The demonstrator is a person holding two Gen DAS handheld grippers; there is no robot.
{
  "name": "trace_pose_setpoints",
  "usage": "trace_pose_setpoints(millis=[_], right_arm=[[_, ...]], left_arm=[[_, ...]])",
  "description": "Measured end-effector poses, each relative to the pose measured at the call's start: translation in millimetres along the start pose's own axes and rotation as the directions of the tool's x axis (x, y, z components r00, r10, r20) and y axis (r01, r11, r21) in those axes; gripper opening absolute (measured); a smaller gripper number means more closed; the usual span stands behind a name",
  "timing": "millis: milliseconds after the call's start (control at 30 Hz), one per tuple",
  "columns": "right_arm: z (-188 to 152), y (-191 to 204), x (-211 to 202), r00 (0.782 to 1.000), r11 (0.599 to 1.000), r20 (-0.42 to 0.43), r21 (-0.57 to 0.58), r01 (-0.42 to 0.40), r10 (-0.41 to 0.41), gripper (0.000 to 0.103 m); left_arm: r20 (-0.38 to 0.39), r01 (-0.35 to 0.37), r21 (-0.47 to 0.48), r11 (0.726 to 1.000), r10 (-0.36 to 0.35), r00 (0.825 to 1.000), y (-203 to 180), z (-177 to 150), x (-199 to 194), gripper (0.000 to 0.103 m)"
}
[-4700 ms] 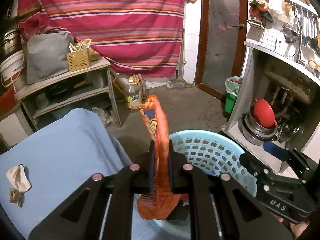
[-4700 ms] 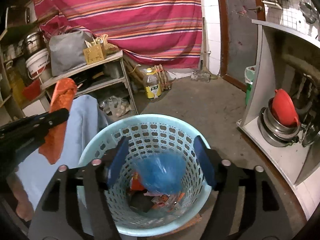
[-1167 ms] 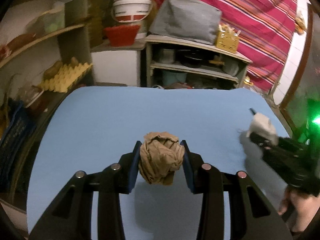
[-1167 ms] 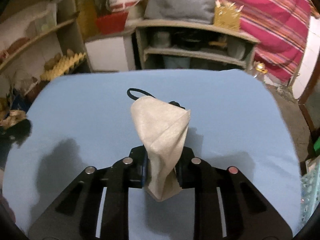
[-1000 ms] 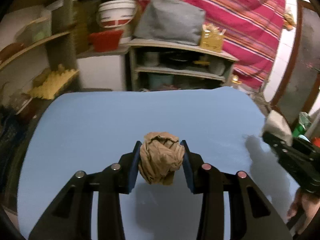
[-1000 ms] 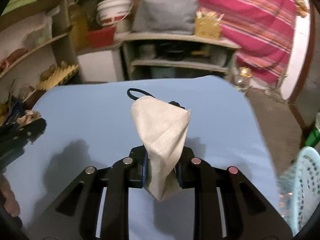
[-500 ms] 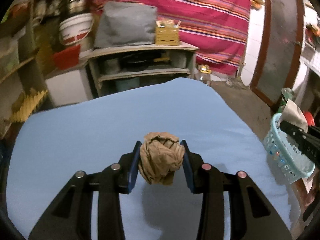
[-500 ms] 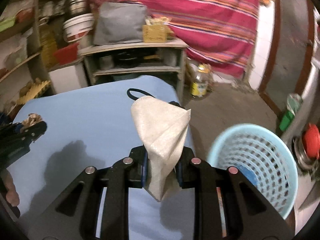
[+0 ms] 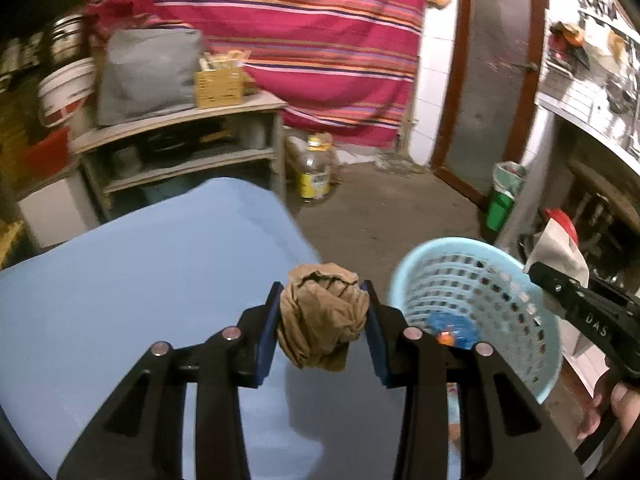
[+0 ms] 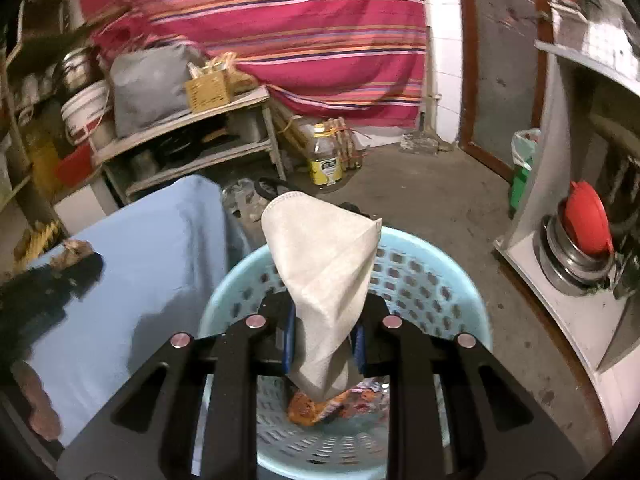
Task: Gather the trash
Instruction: 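Carry the tan paper and white tissue over the basket with both tools, then open the left tool to drop the tan paper into the basket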
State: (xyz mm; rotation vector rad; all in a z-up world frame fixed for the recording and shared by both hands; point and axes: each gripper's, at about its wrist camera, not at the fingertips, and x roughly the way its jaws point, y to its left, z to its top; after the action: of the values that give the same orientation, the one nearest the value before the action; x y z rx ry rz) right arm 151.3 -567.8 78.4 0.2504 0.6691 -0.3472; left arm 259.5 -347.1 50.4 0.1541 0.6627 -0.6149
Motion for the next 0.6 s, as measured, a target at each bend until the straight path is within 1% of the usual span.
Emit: trace_pose_setpoints(millis=[167,267,400,533,600], right_arm=[[-5.7,-29.7,-0.7,0.999,0.999,-0.009,0.027,0.032,-0.032,0.022],[-8.5,-48.3,-0.6,0.999,0.997,-0.013,0.056,0.047,-0.046,0.022],[-13.3,-67.6,-1.8,0.999,0.995,-0.018,0.096,0.041,-0.040,0.022],[-14.6,-71.2,-0.7,0.999,0.994,-0.023,0.108,0.034,-0.032,0.022],[-14.6,-70.8,0.0,0.999,0.993,-0.026,0.112,0.030,-0.027,0.022]], left_arm=[[-0.025,0.029,0.044,0.999,-0.028,0.999,-44.2,4.1,26.3,0.039],[-0.043,0.034,0.072,0.997,-0.031,0.999,-65.9,5.6,42.1,0.039],[-0.067,0.042,0.096,0.995,-0.036,0.997,-82.8,6.8,59.7,0.039],[-0.100,0.070,0.104,0.992,-0.060,0.993,-97.2,7.2,74.6,0.041],[-0.106,0.068,0.111,0.992,-0.057,0.993,-101.0,6.6,76.5,0.044]])
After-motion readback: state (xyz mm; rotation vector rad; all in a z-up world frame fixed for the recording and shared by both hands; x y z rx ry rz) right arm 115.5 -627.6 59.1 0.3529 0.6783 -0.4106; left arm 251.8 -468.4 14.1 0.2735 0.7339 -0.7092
